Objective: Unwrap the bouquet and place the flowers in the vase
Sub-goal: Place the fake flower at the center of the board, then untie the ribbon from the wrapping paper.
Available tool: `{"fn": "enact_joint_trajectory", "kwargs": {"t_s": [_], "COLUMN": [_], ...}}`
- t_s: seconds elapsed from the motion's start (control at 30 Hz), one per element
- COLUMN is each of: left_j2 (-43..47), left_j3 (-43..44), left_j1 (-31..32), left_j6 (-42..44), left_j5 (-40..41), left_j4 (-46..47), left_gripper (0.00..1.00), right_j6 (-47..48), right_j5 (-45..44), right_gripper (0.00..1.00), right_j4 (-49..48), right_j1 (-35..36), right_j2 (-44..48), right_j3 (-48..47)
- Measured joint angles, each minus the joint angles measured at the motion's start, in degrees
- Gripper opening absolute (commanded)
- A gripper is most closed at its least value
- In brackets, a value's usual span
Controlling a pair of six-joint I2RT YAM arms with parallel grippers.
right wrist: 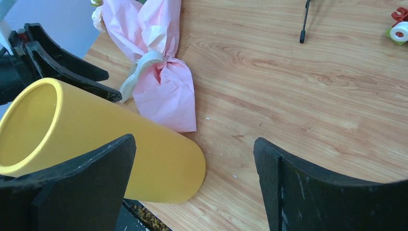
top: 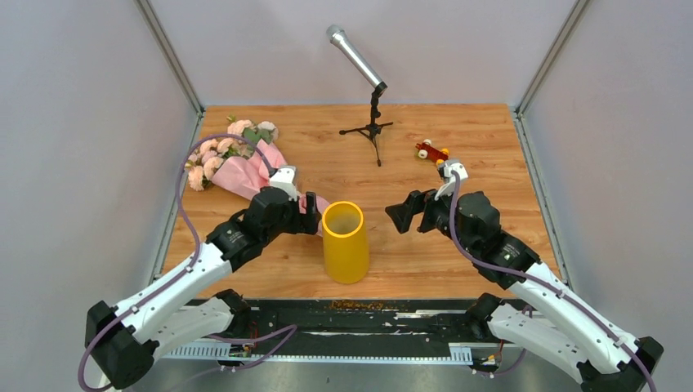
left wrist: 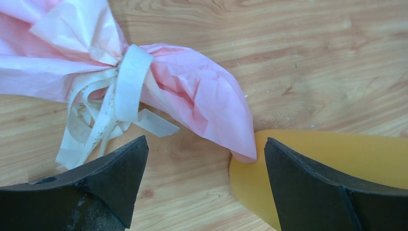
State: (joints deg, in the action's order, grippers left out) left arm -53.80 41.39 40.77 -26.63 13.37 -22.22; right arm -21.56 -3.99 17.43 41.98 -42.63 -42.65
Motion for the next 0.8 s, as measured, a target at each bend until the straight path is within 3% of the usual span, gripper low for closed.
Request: {"fn": "enact_joint_trajectory", "kwargs": {"t_s": [0.3,0.8], "left_j2": [2.5,-8.6], "left_j3": [-5.1,-7.8], "left_j1": [-13.1,-22.4], "left_j6": [-8.0,-13.5], "left_j5": [-2.4,-6.0], "left_j4": [2.9,15.2], "left_gripper": [1.0,1.0], "right_j6": [0.1,0.1], "right_j5": [0.0,0.0], "right_gripper": [0.94,0.95], "right_j4": [1.7,5.9], "right_j1": [0.0,0.0], "right_j2": [2.8,6.0], "right_j3": [0.7,2.6]}}
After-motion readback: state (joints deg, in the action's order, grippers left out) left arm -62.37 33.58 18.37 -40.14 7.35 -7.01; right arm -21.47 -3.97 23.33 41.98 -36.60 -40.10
